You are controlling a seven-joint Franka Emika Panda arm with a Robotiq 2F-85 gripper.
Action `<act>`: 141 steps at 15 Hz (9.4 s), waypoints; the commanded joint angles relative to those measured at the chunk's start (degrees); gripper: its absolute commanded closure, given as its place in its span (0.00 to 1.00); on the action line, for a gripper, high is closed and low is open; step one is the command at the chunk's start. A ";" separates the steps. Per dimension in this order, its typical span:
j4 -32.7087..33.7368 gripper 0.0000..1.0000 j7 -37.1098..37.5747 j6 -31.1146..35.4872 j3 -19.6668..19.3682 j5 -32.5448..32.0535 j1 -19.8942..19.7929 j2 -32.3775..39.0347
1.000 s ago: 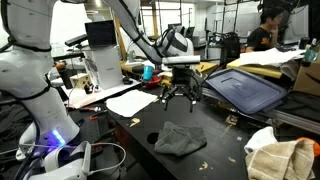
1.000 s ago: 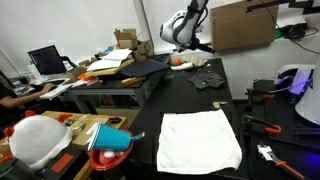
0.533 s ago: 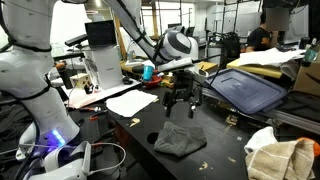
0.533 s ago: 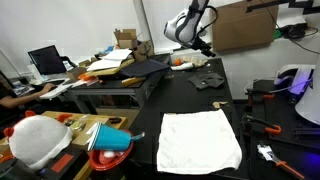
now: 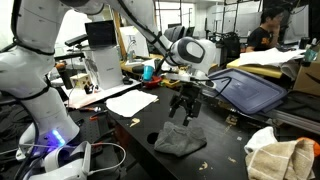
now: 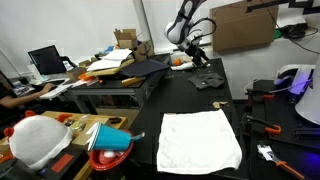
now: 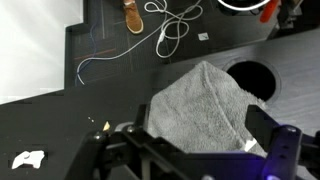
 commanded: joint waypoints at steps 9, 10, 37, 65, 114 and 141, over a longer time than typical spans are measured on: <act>17.11 0.00 17.26 6.58 -0.69 23.98 -3.36 11.74; 17.15 0.00 19.56 8.32 -0.91 25.32 -3.22 12.49; 14.28 1.00 33.29 11.32 -4.97 23.89 1.01 13.76; 12.02 1.00 31.33 16.85 6.39 33.12 7.53 13.30; -6.11 1.00 12.15 14.02 2.61 4.66 10.81 1.86; -6.78 1.00 14.00 23.59 -3.25 4.56 7.16 -9.49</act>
